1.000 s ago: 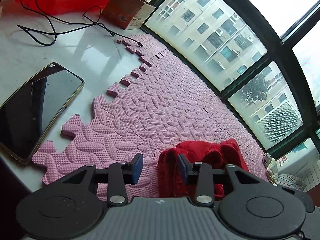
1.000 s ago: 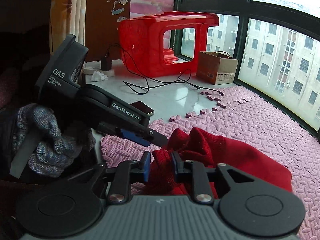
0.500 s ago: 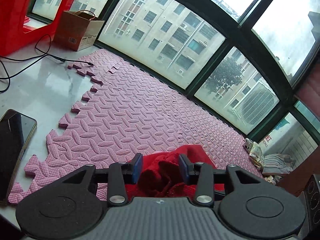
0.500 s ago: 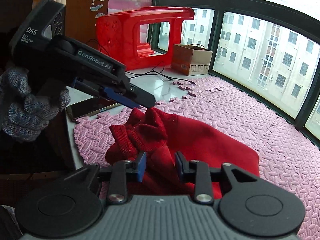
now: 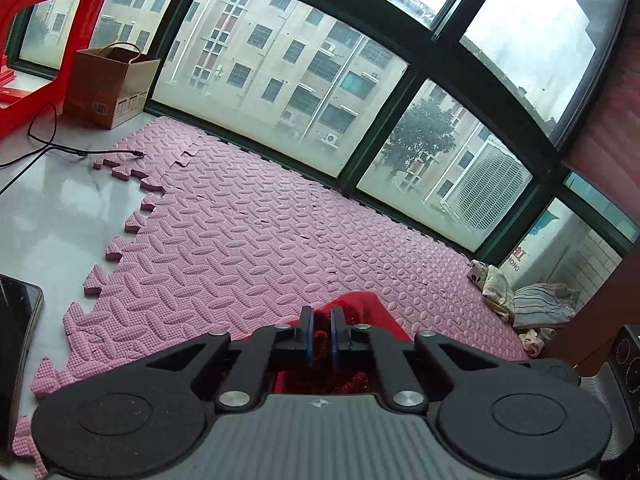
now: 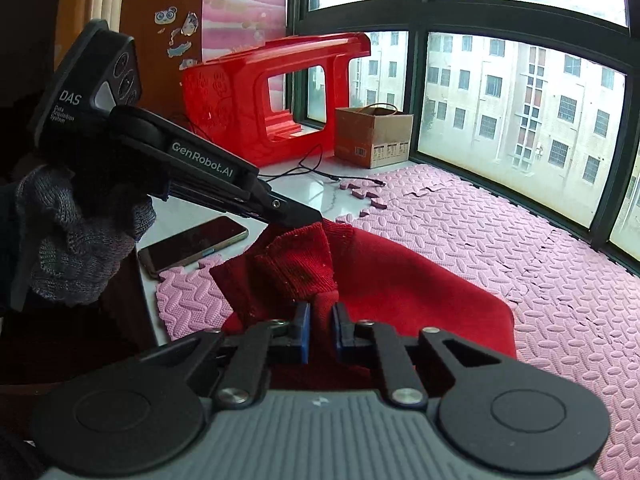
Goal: Fold clothes
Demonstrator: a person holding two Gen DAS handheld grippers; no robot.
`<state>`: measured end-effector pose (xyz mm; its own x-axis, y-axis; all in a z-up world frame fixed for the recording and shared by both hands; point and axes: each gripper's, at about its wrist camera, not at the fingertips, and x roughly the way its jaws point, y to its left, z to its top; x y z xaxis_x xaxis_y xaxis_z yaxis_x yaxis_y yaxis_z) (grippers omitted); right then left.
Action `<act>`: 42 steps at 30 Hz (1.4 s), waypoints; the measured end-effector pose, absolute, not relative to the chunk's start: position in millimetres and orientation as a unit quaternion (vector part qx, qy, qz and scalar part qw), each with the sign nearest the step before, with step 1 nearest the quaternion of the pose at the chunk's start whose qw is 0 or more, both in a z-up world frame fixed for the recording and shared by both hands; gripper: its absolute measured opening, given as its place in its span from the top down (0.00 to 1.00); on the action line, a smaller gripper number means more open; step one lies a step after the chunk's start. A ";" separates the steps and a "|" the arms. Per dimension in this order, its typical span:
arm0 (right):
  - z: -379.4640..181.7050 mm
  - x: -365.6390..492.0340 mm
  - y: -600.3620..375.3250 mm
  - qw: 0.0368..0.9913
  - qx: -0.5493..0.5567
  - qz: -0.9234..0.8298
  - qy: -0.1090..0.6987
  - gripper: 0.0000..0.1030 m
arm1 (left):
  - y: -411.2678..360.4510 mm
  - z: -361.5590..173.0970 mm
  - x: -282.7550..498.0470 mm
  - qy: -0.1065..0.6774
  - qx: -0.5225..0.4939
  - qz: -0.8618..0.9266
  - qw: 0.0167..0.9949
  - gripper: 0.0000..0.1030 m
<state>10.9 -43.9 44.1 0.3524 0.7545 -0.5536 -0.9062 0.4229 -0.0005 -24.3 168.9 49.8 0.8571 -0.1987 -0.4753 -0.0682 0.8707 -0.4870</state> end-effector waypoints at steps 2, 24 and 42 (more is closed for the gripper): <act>49.9 9.8 -46.8 0.806 -0.147 0.520 0.243 0.91 | 170.4 53.9 -27.2 0.262 -0.257 -0.038 0.930 0.92; 53.8 33.6 -47.8 0.806 -0.046 0.521 0.279 0.92 | 196.3 11.2 -65.3 0.295 -0.305 -0.016 0.905 0.72; 28.9 -11.3 -21.5 0.789 -0.232 0.527 0.213 0.62 | 202.5 16.3 -58.7 0.280 -0.293 -0.004 0.914 0.77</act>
